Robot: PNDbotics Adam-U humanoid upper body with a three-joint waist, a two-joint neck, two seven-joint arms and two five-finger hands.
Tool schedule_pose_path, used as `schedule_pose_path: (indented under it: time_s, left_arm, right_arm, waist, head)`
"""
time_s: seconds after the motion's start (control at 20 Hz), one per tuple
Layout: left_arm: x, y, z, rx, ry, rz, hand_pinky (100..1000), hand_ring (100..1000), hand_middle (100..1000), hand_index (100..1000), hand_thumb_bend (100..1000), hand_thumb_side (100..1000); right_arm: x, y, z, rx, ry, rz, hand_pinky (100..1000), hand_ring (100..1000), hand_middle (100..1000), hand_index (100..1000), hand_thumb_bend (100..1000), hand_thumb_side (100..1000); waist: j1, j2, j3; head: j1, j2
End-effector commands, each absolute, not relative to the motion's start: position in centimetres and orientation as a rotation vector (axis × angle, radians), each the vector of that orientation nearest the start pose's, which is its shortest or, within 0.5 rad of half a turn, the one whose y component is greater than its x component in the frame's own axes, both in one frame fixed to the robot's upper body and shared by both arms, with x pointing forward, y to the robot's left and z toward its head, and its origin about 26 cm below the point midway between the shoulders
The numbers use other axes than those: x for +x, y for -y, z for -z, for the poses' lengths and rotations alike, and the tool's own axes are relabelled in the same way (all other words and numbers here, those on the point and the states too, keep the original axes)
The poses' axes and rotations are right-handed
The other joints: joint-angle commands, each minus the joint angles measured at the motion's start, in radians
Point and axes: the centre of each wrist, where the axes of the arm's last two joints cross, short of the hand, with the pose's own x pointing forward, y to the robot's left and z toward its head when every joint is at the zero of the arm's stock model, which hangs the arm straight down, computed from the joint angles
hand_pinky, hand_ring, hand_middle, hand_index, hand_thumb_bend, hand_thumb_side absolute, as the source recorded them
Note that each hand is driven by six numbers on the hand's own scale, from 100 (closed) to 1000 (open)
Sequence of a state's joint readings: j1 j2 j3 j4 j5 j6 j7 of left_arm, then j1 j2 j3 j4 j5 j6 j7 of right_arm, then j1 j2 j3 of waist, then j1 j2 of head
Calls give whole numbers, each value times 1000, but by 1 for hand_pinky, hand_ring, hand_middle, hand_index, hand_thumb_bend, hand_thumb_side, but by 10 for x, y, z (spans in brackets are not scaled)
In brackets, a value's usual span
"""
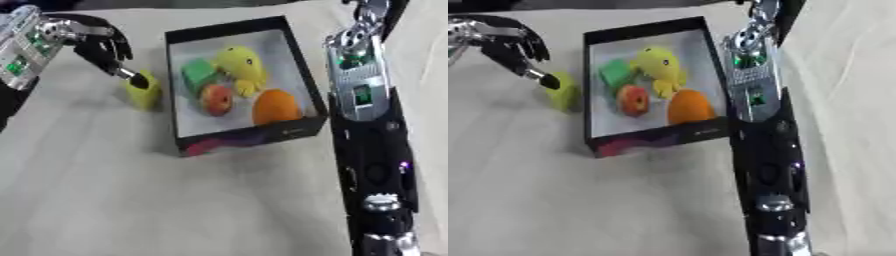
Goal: Pick up objects on the table and place them in the box.
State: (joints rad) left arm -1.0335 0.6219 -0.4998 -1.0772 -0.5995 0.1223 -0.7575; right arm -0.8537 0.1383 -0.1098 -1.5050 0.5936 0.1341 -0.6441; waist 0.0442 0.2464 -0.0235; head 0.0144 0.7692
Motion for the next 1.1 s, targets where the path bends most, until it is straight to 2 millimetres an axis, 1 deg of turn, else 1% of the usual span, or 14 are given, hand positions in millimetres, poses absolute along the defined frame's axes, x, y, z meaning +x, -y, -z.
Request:
schedule_pose_path:
  time_s: [0.05,0.1,0.35,0.65,0.95,1.05,1.1]
  left_arm:
    - [465,-248,-260,777,1032,1648,807,787,683,774,924,660]
    - [465,-246,-259,797,1035,1655,808,788,683,775,918,652]
    - [468,-240,-249,872,1015,1684,806,788,683,773,893,638]
    - [473,-235,-233,899,997,1697,789,771,660,755,851,633]
    - [477,-228,-221,893,995,1703,759,739,615,718,764,636]
    - [478,-228,-219,893,993,1703,755,735,609,713,737,621]
    - [478,-228,-218,894,991,1703,750,729,602,706,681,596]
  right_arm:
    - [400,118,-260,-685,2271,381,908,773,793,888,100,630]
    - [400,119,-259,-684,2271,382,909,773,793,889,100,618]
    - [400,120,-258,-681,2269,386,909,773,793,889,100,619]
    - [400,121,-258,-673,2267,389,910,773,793,889,100,619]
    - [400,118,-259,-665,2269,386,911,773,793,890,100,618]
    - [401,119,-260,-665,2268,386,911,773,793,890,100,618]
    - [401,119,-260,-665,2267,387,911,773,793,890,100,618]
  waist:
    - [16,-31,0]
    - [17,-31,-1]
    - [20,-31,-1]
    - [20,-29,-5]
    - [17,-24,-9]
    - [16,-22,-9]
    - [16,-21,-9]
  head:
    - [2,1]
    - [3,1]
    - [8,1]
    - [14,1]
    - [19,1]
    - [19,1]
    - [19,1]
